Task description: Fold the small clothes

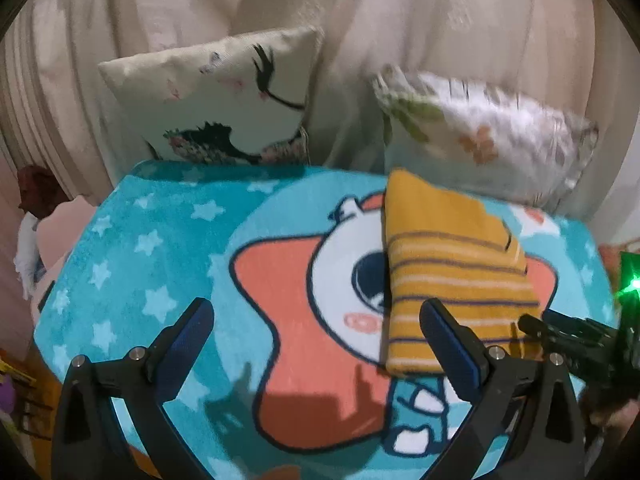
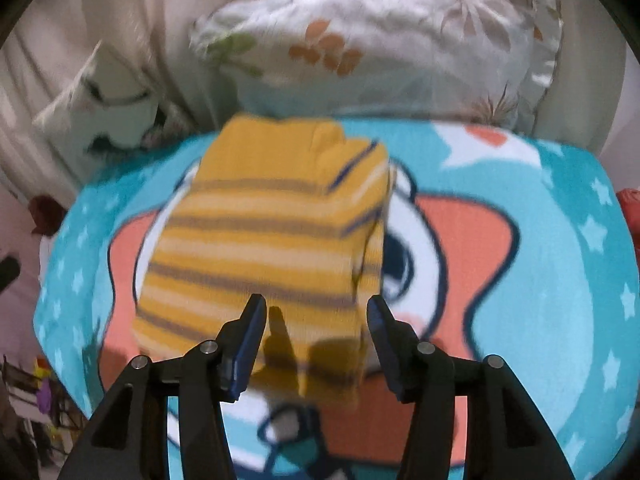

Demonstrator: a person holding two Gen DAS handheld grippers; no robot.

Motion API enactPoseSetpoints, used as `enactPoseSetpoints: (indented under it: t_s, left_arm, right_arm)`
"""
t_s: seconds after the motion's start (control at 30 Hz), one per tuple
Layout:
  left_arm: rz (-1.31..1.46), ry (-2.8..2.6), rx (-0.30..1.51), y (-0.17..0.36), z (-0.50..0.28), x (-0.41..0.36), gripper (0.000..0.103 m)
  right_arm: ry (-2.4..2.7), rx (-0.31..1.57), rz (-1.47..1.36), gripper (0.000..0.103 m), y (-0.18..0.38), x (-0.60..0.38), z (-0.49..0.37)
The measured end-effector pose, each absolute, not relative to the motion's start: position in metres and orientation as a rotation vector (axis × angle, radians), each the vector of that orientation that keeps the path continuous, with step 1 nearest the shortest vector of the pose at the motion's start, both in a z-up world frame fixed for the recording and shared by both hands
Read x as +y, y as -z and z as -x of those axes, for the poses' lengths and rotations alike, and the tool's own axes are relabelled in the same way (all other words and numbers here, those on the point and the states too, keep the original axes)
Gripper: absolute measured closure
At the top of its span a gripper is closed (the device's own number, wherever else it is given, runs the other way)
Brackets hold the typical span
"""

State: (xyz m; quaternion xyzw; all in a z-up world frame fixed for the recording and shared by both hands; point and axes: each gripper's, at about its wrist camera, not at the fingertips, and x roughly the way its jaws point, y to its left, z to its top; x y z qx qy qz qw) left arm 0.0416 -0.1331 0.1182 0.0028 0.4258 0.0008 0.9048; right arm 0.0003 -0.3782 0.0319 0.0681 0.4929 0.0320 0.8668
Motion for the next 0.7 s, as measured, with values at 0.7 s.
enactPoseSetpoints:
  t_s: [0.7]
  left_arm:
    - [-0.103,0.106,1.088,-0.053,-0.005,-0.188,0.001]
  right_arm:
    - [0.050,1.027,0.008,0.040,-0.026,-0.376,0.076]
